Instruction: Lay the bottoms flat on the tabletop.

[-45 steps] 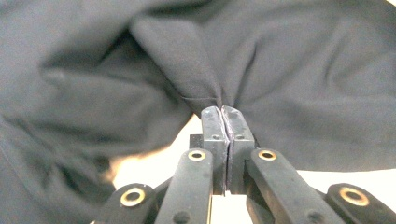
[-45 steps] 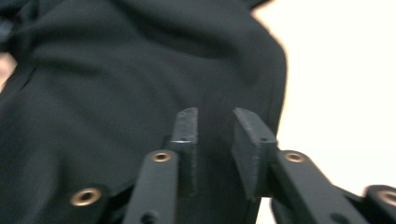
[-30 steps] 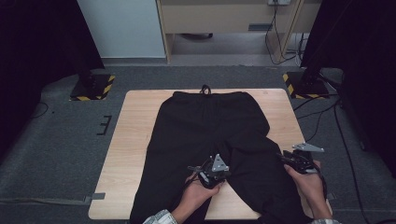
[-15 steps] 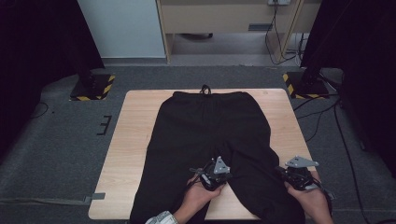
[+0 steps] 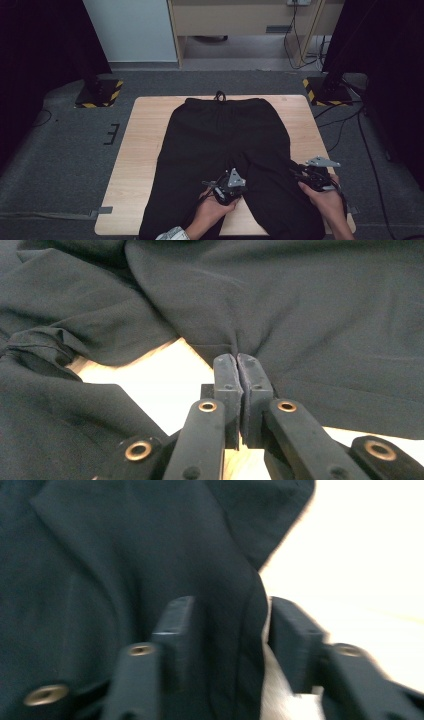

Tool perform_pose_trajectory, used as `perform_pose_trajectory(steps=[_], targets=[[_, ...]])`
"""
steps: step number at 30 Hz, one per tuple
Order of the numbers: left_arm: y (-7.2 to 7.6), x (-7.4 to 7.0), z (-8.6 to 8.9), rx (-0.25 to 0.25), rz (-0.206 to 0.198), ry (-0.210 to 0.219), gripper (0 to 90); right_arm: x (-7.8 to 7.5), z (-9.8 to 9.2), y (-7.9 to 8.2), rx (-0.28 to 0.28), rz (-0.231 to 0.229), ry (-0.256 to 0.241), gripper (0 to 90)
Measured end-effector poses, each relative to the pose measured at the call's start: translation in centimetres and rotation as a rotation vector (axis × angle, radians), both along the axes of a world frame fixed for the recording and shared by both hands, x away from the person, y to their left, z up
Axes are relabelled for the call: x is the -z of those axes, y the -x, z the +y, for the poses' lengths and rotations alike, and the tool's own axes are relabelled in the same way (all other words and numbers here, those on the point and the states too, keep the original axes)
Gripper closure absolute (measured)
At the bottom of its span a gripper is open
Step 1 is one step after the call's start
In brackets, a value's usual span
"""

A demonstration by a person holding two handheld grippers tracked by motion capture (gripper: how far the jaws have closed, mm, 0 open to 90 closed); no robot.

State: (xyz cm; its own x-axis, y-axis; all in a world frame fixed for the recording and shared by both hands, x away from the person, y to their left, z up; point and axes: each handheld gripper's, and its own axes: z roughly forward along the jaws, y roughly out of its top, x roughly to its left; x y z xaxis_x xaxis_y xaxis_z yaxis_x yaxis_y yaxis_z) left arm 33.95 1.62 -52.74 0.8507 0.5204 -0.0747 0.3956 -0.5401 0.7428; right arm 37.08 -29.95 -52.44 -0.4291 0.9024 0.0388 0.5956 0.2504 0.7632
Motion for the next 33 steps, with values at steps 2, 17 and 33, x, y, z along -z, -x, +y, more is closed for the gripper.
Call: perform_pose_trajectory(steps=[2,17,33], targets=[[-0.1,0.0,0.1,-0.003,0.003,0.003,87.1,-0.2,0.2,0.1,-0.024,-0.013,0.009,79.8],[-0.7,-0.5,0.9,-0.029,0.004,0.022,82.3,-1.8,-0.9,2.2,0.059,-0.065,0.045,59.4],[-4.1,-0.5,1.6,-0.181,-0.084,0.049,57.9,0.4,0.8,2.5,-0.054,0.044,0.061,60.8]])
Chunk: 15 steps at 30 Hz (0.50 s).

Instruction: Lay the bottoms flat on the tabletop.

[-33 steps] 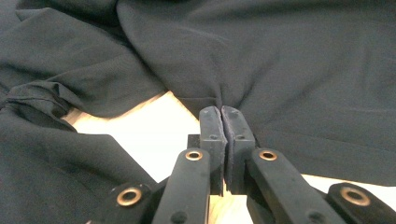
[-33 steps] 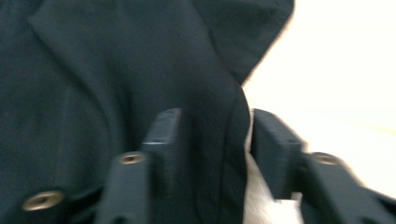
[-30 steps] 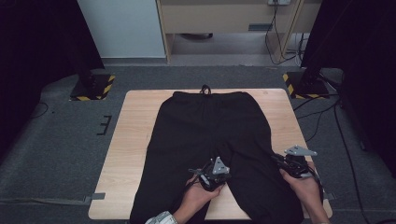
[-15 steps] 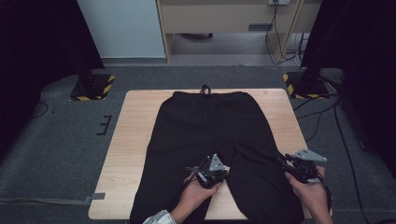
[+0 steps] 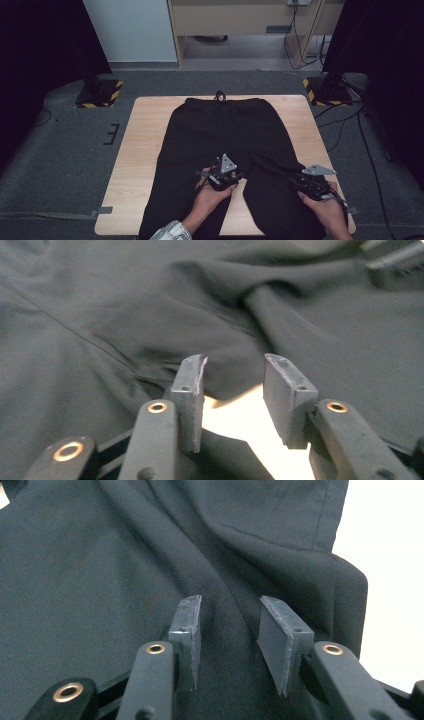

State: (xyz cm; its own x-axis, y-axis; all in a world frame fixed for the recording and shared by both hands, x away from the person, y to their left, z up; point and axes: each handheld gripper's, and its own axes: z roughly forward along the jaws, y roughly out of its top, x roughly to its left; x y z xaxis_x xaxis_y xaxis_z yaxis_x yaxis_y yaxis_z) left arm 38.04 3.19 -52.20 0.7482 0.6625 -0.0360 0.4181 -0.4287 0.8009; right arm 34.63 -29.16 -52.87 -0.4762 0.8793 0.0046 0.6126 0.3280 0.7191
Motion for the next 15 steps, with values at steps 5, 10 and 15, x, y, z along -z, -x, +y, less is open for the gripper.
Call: perform_pose_trajectory(steps=[5,10,15], targets=[[-1.7,0.5,-0.4,-0.007,0.041,-0.036,49.6,0.1,0.0,0.0,-0.005,-0.002,-0.014,57.4],[-1.9,1.0,-1.3,0.005,0.033,-0.086,49.3,0.2,0.2,0.0,-0.015,-0.006,-0.018,53.4],[-1.9,1.0,-1.8,-0.008,-0.005,-0.113,68.5,0.2,0.4,0.1,-0.029,-0.005,-0.021,49.1]])
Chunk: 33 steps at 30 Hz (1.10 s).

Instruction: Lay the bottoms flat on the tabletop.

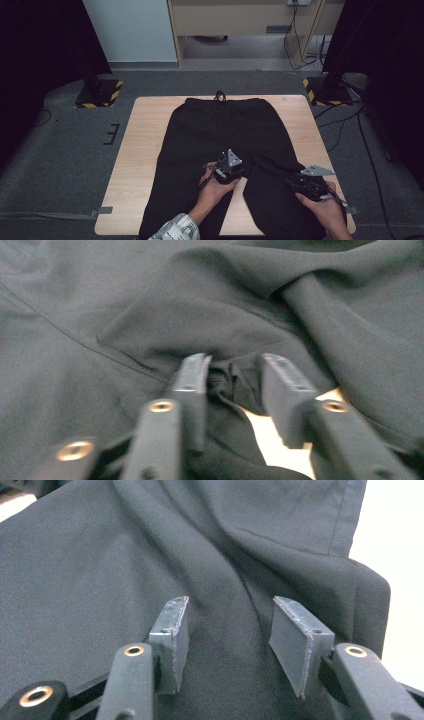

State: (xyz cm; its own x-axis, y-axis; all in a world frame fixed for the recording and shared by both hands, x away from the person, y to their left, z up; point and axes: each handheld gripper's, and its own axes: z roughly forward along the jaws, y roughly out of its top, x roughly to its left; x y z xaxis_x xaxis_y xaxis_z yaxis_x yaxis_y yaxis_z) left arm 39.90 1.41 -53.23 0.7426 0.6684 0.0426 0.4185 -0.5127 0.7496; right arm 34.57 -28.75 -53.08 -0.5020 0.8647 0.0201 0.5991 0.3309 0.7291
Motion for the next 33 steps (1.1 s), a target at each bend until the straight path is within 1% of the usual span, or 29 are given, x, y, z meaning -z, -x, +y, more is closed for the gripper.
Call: perform_pose_trajectory(steps=[2,4,5,7,9,11,13,15,17,20,21,23,24,25,27,28,29,30,31,32,33], targets=[[0.1,0.0,0.0,-0.001,-0.009,-0.011,78.0,0.0,0.1,0.0,0.001,-0.002,-0.001,48.5],[0.0,-0.2,0.1,-0.006,0.002,-0.007,83.9,0.0,0.1,0.0,0.002,-0.002,-0.001,48.4],[0.0,-0.2,0.1,-0.006,0.002,-0.007,84.9,0.0,0.1,0.0,0.002,-0.002,-0.001,48.4],[-0.1,-0.6,0.7,-0.007,0.009,0.021,85.6,0.1,0.0,0.0,-0.002,-0.004,0.0,48.4],[-0.1,-1.1,1.2,-0.011,0.02,0.06,85.7,0.1,0.1,0.0,-0.004,-0.006,0.002,48.3],[-0.1,-1.6,1.9,-0.008,0.028,0.081,85.7,0.1,0.1,0.0,-0.002,-0.009,0.002,48.2],[-0.2,-1.9,2.6,0.001,0.032,0.076,85.7,0.1,0.1,0.0,-0.003,-0.012,0.001,48.1],[-0.3,-1.9,2.9,0.002,0.04,0.074,85.8,0.1,0.1,0.0,0.0,-0.012,0.0,48.1],[-0.4,-1.9,3.1,0.0,0.053,0.089,85.8,0.2,0.1,0.0,0.0,-0.015,0.001,48.0],[-0.4,-1.9,3.1,0.003,0.056,0.097,85.8,0.1,0.1,0.0,-0.001,-0.013,0.0,47.8],[-0.3,-2.0,3.1,0.01,0.055,0.104,85.7,0.2,0.1,0.0,-0.004,-0.012,-0.004,46.0],[-0.1,-2.2,3.2,0.014,0.044,0.097,85.7,0.1,0.2,-0.1,-0.005,0.003,-0.016,42.3],[0.0,-2.2,3.2,0.016,0.04,0.095,85.7,-0.1,0.2,-0.1,-0.014,0.006,-0.022,41.0],[0.0,-2.2,3.3,0.02,0.041,0.098,85.7,-0.4,0.1,-0.2,-0.011,-0.007,-0.037,39.6],[-0.2,-2.1,3.6,0.02,0.045,0.104,85.7,-1.5,0.0,-0.6,-0.002,-0.043,-0.069,36.2],[-0.2,-2.1,3.6,0.018,0.049,0.11,85.6,-2.2,-0.3,-0.9,0.003,-0.063,-0.078,35.5],[-0.3,-2.0,3.7,0.018,0.052,0.113,85.6,-2.8,-0.6,-1.4,0.016,-0.07,-0.081,33.7],[-0.3,-2.0,3.7,0.019,0.055,0.114,85.6,-3.3,-0.9,-1.9,0.033,-0.071,-0.08,33.4],[-0.3,-2.0,3.7,0.019,0.055,0.114,85.7,-3.3,-0.9,-1.9,0.033,-0.071,-0.08,33.4],[-0.3,-2.0,3.7,0.02,0.054,0.119,85.6,-4.0,-1.7,-3.3,0.059,-0.074,-0.068,34.7],[-0.3,-2.0,3.6,0.021,0.053,0.121,85.6,-3.9,-1.9,-3.8,0.068,-0.06,-0.067,37.3]])
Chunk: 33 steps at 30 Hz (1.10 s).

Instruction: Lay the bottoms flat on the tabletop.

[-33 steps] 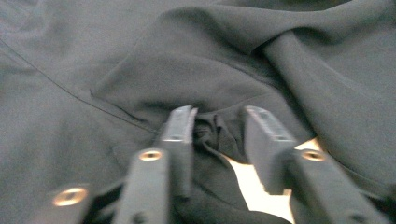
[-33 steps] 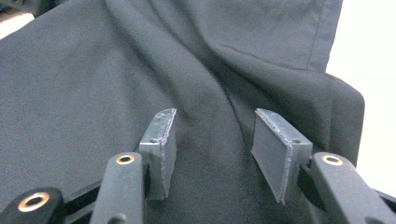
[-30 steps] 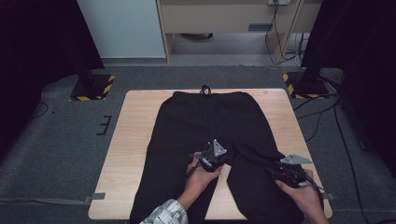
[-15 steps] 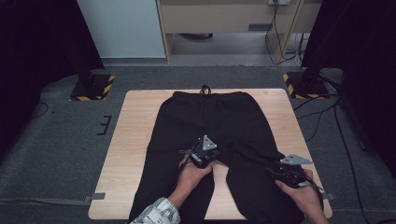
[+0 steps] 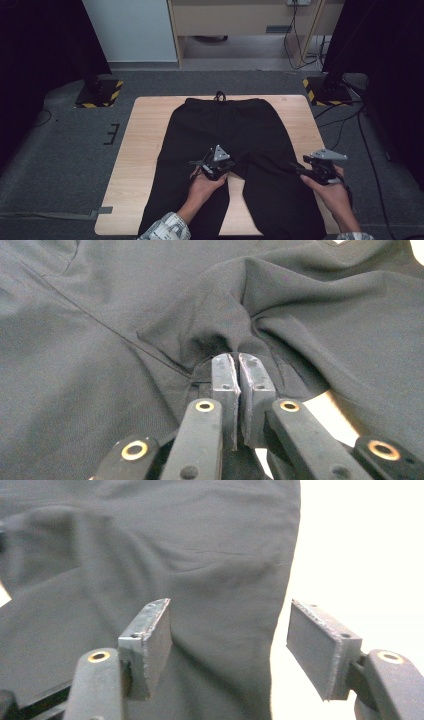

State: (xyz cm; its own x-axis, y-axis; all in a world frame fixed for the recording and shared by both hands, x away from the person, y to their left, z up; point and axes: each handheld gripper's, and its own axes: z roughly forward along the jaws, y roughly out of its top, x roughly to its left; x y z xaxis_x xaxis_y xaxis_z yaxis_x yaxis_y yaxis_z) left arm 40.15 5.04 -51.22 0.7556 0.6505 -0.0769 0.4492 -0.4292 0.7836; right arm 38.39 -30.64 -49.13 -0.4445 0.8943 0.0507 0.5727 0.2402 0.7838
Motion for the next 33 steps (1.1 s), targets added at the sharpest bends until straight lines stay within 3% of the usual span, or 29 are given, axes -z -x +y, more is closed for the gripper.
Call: perform_pose_trajectory(steps=[5,8,12,15,16,21,24,28,31,33], targets=[[0.1,-0.1,0.0,0.001,-0.004,0.003,85.5,2.2,-0.4,-3.1,0.045,0.102,-0.015,45.0],[0.0,-0.2,0.1,-0.006,0.0,0.022,85.5,3.1,0.2,-4.2,0.045,0.139,0.019,47.4],[-0.1,-0.7,0.4,-0.01,-0.003,0.04,85.5,3.2,1.0,-4.9,0.025,0.139,0.097,63.7],[-0.2,-1.2,0.7,-0.017,-0.007,0.057,85.5,3.0,1.2,-5.5,0.01,0.151,0.12,88.5],[-0.2,-1.3,0.9,-0.019,-0.01,0.061,85.5,2.9,1.2,-5.7,0.01,0.145,0.131,89.1],[-0.6,-1.9,1.7,-0.036,-0.013,0.075,85.4,2.0,0.6,-7.3,0.077,0.099,0.071,89.4],[-1.1,-1.8,2.3,-0.045,-0.001,0.07,85.4,2.1,0.4,-8.0,0.098,0.108,0.07,88.6],[-1.6,-1.3,2.8,-0.049,0.026,0.062,85.2,2.7,0.8,-8.3,0.107,0.122,0.078,75.4],[-1.6,-1.3,2.7,-0.04,0.02,0.047,85.3,2.3,1.0,-7.6,0.137,0.09,0.06,58.1],[-1.5,-1.4,2.6,-0.047,0.013,0.044,85.4,1.9,1.1,-6.7,0.119,0.068,0.062,52.1]])
